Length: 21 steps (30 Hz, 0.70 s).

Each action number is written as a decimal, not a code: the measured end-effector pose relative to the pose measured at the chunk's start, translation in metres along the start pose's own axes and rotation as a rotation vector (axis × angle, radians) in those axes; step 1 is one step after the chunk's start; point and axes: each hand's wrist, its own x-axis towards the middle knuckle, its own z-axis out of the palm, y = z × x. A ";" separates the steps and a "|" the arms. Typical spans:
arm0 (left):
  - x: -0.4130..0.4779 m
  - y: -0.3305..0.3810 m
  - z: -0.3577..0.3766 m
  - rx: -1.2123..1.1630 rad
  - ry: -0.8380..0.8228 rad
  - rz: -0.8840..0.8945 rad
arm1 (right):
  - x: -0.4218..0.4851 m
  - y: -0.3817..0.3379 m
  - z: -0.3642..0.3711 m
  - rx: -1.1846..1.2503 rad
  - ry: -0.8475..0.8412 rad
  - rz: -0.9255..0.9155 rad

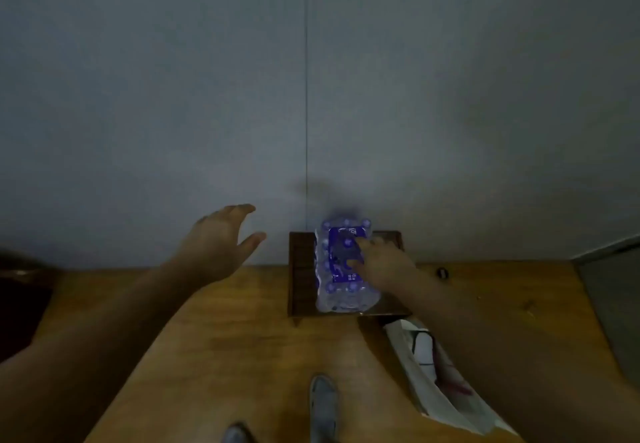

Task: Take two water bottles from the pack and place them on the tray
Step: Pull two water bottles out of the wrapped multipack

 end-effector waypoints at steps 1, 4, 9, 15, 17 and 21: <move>0.006 0.000 0.009 -0.014 -0.017 -0.006 | 0.007 0.003 0.008 -0.007 -0.026 0.013; 0.018 -0.004 0.035 -0.049 -0.073 -0.026 | 0.034 0.014 0.041 -0.067 -0.100 0.017; 0.036 -0.018 0.070 -0.106 -0.118 -0.069 | 0.089 0.018 0.080 -0.162 -0.207 0.068; 0.041 -0.032 0.098 -0.132 -0.115 -0.112 | 0.123 0.021 0.110 -0.348 -0.234 0.155; 0.041 -0.036 0.105 -0.137 -0.098 -0.117 | 0.126 0.025 0.117 -0.340 -0.216 0.186; 0.039 -0.039 0.111 -0.143 -0.098 -0.132 | 0.134 0.028 0.122 -0.304 -0.244 0.176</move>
